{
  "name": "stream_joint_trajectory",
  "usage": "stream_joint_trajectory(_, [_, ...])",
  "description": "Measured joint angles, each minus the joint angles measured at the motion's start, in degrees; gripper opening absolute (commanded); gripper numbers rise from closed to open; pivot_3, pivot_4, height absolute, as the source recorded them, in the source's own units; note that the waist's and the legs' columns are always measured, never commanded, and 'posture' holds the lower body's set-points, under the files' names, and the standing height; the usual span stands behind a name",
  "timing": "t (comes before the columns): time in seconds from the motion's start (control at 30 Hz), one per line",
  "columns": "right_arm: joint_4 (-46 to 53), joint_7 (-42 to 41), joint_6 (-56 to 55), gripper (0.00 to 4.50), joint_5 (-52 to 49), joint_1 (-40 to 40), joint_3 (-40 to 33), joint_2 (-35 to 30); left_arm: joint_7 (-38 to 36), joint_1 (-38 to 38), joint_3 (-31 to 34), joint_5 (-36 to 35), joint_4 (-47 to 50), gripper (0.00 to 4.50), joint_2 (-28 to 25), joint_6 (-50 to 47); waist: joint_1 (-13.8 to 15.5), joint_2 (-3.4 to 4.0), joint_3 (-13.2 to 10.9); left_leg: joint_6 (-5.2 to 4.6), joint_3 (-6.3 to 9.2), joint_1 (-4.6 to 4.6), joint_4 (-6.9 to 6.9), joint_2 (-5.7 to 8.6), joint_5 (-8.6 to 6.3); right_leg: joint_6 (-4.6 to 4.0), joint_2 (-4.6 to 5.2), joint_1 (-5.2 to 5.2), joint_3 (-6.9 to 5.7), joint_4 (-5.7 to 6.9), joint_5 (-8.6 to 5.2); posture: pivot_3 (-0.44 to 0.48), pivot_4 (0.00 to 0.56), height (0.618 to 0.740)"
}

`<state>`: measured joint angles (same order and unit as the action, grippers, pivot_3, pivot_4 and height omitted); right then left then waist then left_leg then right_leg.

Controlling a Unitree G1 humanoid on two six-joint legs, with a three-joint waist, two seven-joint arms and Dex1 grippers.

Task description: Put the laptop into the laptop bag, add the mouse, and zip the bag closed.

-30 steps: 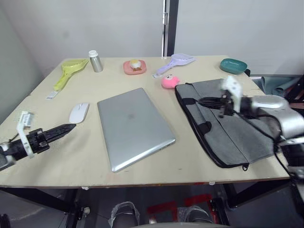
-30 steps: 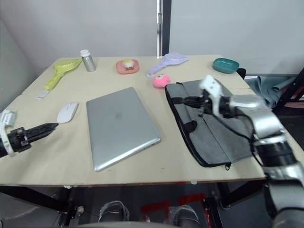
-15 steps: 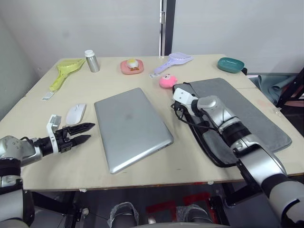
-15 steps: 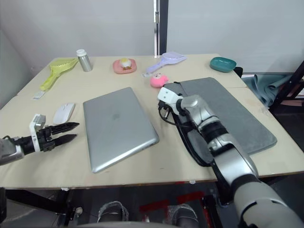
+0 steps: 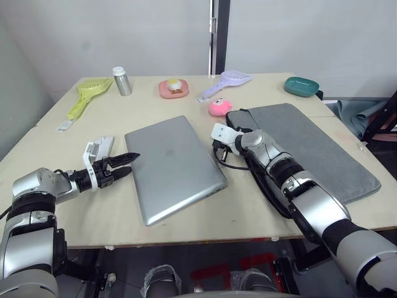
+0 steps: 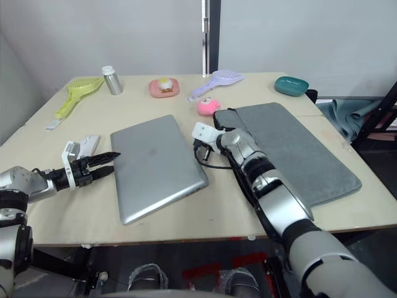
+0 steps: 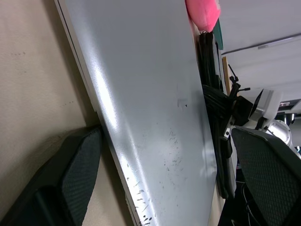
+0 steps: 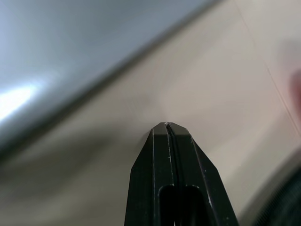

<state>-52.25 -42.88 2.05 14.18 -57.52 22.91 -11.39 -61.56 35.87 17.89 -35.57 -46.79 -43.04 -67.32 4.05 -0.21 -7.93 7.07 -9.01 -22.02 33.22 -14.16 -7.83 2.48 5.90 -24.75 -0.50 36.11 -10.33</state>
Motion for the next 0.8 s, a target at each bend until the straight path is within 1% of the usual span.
stream_joint_trajectory(0.17, [5.7, -3.2, 5.0, 0.04, -1.5, 2.4, -1.8, 1.1, -1.3, -0.6, -0.1, 0.3, 0.7, 4.50, 0.2, -0.3, 0.1, 0.03, 0.0, 0.01, -0.03, -0.05, -0.06, 0.02, -0.01, -0.04, 0.01, -0.02, -0.01, -0.10, -0.02, 0.000, 0.150, 0.740])
stream_joint_trajectory(0.3, [9.7, -5.6, 8.7, 0.04, -2.5, 3.8, -2.4, 1.2, -2.5, -3.9, -0.6, 0.3, 5.2, 4.50, -0.3, -0.4, -0.2, 0.04, 0.0, 0.07, -0.03, -0.05, -0.24, 0.02, -0.06, -0.19, 0.01, -0.02, -0.09, -0.23, -0.12, 0.000, 0.150, 0.740])
stream_joint_trajectory(0.7, [14.7, -9.0, 15.7, 0.04, -5.0, 4.6, -4.4, 1.1, -2.6, -5.5, -0.4, -0.5, 9.2, 4.50, -0.2, -1.7, -0.2, 0.06, 0.0, 0.09, -0.09, -0.09, -0.34, 0.02, -0.22, -0.32, 0.00, -0.01, -0.13, -0.47, -0.20, 0.000, 0.150, 0.740])
stream_joint_trajectory(0.8, [14.7, -9.0, 15.8, 0.00, -4.7, 4.6, -3.9, 1.0, -1.9, -5.6, -0.4, -0.7, 10.0, 3.71, 0.1, -2.9, -0.3, 0.06, 0.0, 0.11, -0.10, -0.09, -0.34, 0.02, -0.23, -0.34, 0.01, -0.01, -0.13, -0.48, -0.21, 0.000, 0.150, 0.740])
